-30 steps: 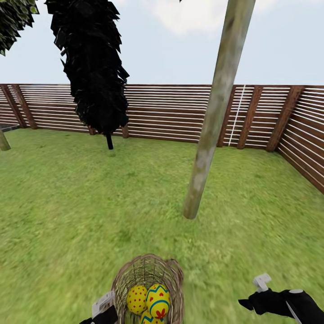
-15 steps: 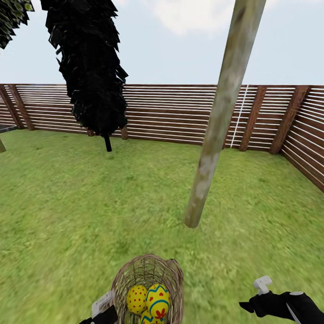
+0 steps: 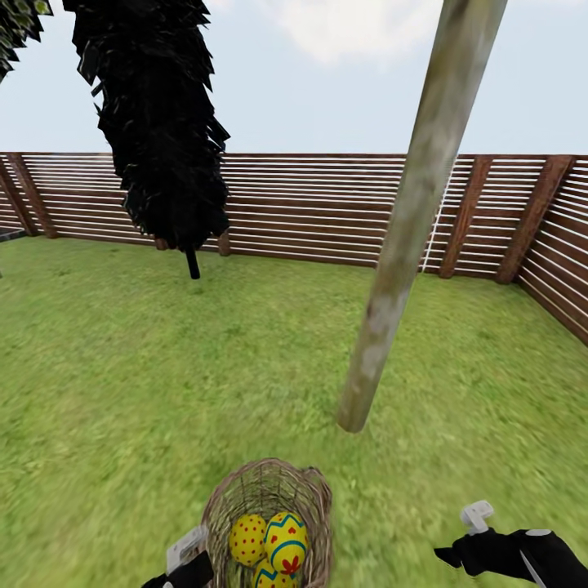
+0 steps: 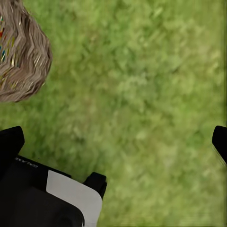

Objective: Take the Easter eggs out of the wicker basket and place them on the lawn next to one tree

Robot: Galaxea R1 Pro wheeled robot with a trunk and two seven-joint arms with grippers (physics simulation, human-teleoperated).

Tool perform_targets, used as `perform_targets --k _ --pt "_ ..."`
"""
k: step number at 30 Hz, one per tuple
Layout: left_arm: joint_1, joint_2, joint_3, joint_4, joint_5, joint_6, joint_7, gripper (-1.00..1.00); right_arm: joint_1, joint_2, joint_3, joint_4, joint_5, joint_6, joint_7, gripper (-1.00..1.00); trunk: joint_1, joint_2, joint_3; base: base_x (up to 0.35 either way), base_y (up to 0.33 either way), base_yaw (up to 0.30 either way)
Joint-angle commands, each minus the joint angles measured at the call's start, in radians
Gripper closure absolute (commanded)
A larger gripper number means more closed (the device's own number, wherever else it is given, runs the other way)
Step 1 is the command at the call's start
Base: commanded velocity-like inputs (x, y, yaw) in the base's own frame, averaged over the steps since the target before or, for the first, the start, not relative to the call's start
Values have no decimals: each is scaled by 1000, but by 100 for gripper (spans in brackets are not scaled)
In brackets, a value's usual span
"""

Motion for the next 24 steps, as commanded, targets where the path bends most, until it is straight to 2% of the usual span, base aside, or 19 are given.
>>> perform_targets --k 1,5,19,24 --pt "0 -1 7 -2 9 7 -4 100 0 1 -7 -2 8 6 8 -100 1 -1 -1 340 0 0" --pt "0 -1 7 -1 9 6 -4 100 0 1 -8 -5 11 6 8 -100 1 -1 -1 340 0 -30" --pt "0 -1 5 3 9 6 -4 100 -1 -2 -11 -4 -1 -18 10 -100 1 -1 11 340 0 -247" --pt "0 -1 5 5 9 6 -4 100 -1 -2 -12 -5 -1 -18 9 -100 1 -1 12 340 0 -42"
